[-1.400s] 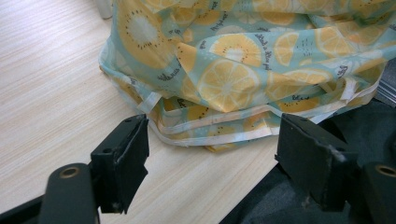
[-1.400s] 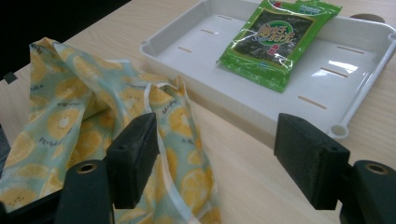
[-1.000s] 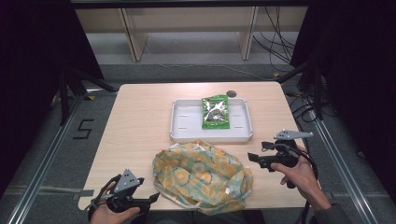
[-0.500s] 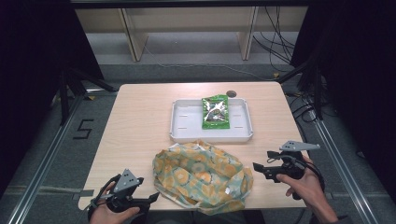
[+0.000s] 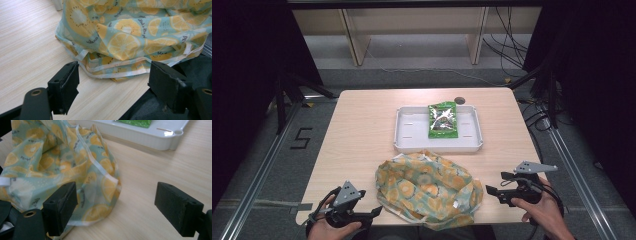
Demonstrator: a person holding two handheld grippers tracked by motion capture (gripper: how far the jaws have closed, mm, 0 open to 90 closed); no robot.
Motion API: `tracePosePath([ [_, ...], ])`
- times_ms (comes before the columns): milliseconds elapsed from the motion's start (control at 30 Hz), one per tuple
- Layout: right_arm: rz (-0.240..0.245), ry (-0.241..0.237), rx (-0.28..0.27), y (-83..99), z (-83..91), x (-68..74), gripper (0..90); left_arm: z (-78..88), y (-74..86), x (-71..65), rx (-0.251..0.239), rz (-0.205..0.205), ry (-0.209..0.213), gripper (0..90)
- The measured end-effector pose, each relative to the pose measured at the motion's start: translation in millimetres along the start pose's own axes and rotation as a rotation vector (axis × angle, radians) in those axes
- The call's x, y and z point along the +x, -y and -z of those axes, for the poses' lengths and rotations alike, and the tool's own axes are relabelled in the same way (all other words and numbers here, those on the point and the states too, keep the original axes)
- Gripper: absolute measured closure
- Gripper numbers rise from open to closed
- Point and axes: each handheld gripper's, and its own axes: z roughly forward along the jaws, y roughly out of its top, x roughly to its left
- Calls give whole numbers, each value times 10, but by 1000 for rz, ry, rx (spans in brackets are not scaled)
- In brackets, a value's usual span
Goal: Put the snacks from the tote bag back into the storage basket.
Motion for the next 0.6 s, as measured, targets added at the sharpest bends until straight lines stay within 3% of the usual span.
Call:
tracePosePath([
  [33, 6, 19, 11, 12, 17, -2, 192, -5, 2, -6, -1, 16, -1, 241],
  [100, -34, 5, 23, 36, 25, 37, 192, -7, 3, -2, 4, 13, -6, 240],
  [133, 20, 18, 9, 41, 25, 8, 192, -10, 3, -9, -4, 14, -1, 241],
  [200, 18, 8, 2, 58, 21, 9, 192, -8, 2, -8, 1, 12, -3, 241],
  [233, -6, 6, 10, 65, 25, 30, 192, -5, 2, -5, 3, 7, 0, 241],
  [267, 17, 17, 18, 63, 35, 15, 192, -11, 3, -10, -3, 16, -1, 241],
  [333, 13, 19, 15, 69, 43, 7, 192, -3, 1, 0, 12, 4, -10, 241],
  [400, -22, 3, 12, 76, 47, 20, 192, -4, 1, -1, 10, 5, -10, 241],
  [433, 3, 23, 4, 78, 51, 6, 192, -4, 0, -2, 11, 4, -10, 241],
  [533, -34, 9, 21, 84, 54, 18, 191, -4, 1, -1, 11, 4, -10, 241],
  [600, -5, 10, 15, 83, 48, -13, 188, -7, 2, -1, 10, 6, -10, 241],
])
